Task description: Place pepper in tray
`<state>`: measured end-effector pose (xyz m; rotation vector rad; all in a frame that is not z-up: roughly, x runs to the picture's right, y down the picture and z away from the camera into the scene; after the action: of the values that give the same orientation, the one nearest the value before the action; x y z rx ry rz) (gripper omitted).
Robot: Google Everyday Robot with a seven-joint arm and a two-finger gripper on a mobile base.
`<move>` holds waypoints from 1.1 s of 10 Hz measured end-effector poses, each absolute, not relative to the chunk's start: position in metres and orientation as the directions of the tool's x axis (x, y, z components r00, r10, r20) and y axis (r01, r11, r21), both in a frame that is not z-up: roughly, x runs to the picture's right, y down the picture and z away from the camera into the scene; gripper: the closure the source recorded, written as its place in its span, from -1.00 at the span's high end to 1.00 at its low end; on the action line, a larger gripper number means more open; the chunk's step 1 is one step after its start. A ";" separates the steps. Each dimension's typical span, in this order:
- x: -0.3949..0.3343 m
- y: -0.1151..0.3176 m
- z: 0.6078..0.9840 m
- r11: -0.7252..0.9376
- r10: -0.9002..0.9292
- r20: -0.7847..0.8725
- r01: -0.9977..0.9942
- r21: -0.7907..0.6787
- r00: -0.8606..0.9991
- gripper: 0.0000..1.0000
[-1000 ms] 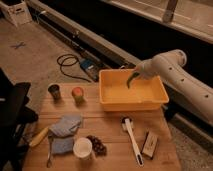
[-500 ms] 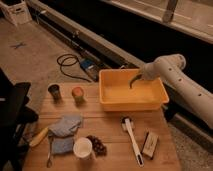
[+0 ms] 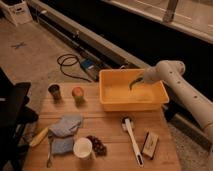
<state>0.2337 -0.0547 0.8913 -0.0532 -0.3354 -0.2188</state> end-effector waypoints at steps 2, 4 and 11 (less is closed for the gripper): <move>0.238 -0.053 0.904 0.978 -0.192 0.360 0.207 -0.004 0.913 0.20; 0.242 -0.051 0.910 0.979 -0.187 0.368 0.203 -0.004 0.911 0.20; 0.241 -0.051 0.911 0.979 -0.188 0.370 0.204 -0.003 0.910 0.20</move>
<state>0.2408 -0.0513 0.9107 -0.0423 -0.3777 -0.2024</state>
